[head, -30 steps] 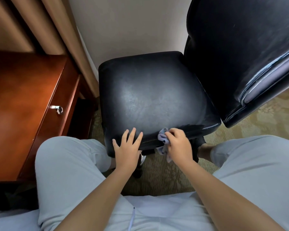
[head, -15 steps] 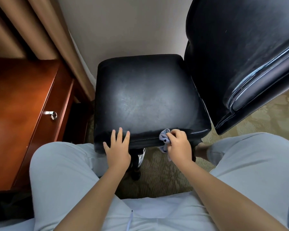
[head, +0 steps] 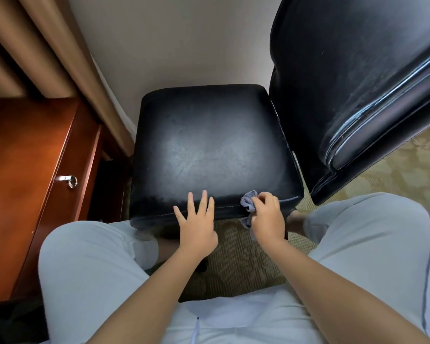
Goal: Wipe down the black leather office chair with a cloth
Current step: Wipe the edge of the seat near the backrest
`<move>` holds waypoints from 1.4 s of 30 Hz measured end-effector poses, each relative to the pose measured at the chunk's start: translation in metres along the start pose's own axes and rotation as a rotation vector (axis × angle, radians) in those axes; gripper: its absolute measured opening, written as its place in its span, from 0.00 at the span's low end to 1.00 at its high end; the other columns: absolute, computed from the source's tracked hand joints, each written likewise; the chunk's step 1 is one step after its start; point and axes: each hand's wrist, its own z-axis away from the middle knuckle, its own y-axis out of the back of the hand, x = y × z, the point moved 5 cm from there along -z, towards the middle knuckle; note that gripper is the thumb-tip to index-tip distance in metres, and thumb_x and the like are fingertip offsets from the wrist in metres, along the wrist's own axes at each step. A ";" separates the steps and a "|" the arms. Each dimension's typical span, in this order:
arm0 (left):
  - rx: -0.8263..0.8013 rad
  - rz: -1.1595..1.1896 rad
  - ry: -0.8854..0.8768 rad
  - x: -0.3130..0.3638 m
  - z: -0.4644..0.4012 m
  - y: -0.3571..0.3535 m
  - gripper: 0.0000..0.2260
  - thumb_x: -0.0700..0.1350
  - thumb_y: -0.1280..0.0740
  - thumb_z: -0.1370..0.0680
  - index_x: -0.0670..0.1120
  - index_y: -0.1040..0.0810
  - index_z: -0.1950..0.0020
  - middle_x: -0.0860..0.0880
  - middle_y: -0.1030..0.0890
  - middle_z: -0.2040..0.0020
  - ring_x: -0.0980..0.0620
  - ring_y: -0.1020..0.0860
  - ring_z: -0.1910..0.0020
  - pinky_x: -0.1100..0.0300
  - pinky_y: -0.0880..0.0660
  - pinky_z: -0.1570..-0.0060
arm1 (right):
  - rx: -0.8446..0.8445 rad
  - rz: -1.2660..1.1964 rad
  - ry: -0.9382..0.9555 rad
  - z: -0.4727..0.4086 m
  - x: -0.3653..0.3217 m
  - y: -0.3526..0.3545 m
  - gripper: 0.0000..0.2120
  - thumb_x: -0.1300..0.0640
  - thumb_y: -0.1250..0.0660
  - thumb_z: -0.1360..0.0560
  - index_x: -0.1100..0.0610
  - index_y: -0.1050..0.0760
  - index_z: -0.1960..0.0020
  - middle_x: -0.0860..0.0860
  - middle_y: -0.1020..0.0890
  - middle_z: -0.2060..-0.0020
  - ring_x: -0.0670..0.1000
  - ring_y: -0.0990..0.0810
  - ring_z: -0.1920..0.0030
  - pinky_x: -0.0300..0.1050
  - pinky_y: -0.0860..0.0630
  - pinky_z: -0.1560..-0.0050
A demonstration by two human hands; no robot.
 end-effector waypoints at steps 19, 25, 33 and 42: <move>-0.071 -0.139 -0.149 0.019 -0.013 -0.010 0.42 0.51 0.35 0.23 0.55 0.67 0.24 0.44 0.68 0.24 0.40 0.69 0.26 0.28 0.60 0.34 | 0.069 -0.166 -0.388 -0.006 0.042 0.008 0.05 0.59 0.40 0.22 0.56 0.29 0.46 0.51 0.30 0.47 0.44 0.29 0.56 0.35 0.32 0.55; -0.055 -0.128 -0.118 0.019 -0.010 -0.009 0.43 0.49 0.35 0.24 0.55 0.67 0.25 0.44 0.68 0.24 0.41 0.69 0.26 0.28 0.58 0.34 | -0.008 -0.121 -0.362 -0.005 0.045 0.000 0.07 0.58 0.40 0.22 0.56 0.28 0.45 0.49 0.30 0.49 0.42 0.31 0.59 0.42 0.31 0.53; -0.069 -0.117 -0.128 0.023 -0.011 -0.007 0.43 0.48 0.34 0.24 0.56 0.65 0.24 0.45 0.67 0.23 0.42 0.68 0.25 0.29 0.57 0.33 | 0.146 -0.302 -0.781 -0.023 0.090 0.023 0.10 0.62 0.39 0.23 0.60 0.20 0.49 0.60 0.22 0.47 0.57 0.24 0.53 0.41 0.34 0.56; -0.021 -0.119 -0.084 0.022 -0.011 -0.013 0.48 0.48 0.32 0.25 0.57 0.74 0.30 0.47 0.74 0.28 0.42 0.69 0.26 0.28 0.57 0.34 | 0.091 -0.175 -0.451 -0.003 0.036 0.002 0.10 0.62 0.39 0.22 0.59 0.23 0.44 0.53 0.27 0.46 0.52 0.26 0.49 0.41 0.32 0.53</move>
